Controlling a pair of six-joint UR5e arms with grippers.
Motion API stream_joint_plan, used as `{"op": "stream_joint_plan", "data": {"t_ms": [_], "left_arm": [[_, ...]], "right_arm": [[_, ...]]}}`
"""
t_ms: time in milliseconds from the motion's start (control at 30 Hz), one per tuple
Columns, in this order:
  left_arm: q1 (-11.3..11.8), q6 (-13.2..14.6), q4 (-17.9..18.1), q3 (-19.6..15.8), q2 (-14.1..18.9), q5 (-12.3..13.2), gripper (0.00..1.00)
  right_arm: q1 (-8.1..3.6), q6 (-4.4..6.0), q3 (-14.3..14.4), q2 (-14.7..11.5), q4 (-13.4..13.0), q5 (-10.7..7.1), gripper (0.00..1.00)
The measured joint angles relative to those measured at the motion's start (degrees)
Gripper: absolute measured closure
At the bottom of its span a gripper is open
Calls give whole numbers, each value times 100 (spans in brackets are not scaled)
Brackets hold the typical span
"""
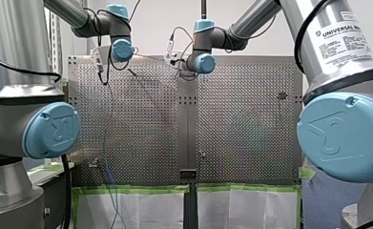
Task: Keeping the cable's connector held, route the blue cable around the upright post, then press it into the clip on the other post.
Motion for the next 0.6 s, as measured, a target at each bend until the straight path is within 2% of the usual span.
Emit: {"op": "stream_joint_plan", "data": {"t_ms": [267,433,600], "left_arm": [[443,60,-23,140,-69,409,100],[750,-17,-135,410,-274,714,100],[1069,-53,-177,727,-578,1032,100]], "right_arm": [[-19,100,-466,7,8,-50,100],[-33,185,-731,14,4,-48,100],[-30,201,-805,57,-17,-34,100]]}}
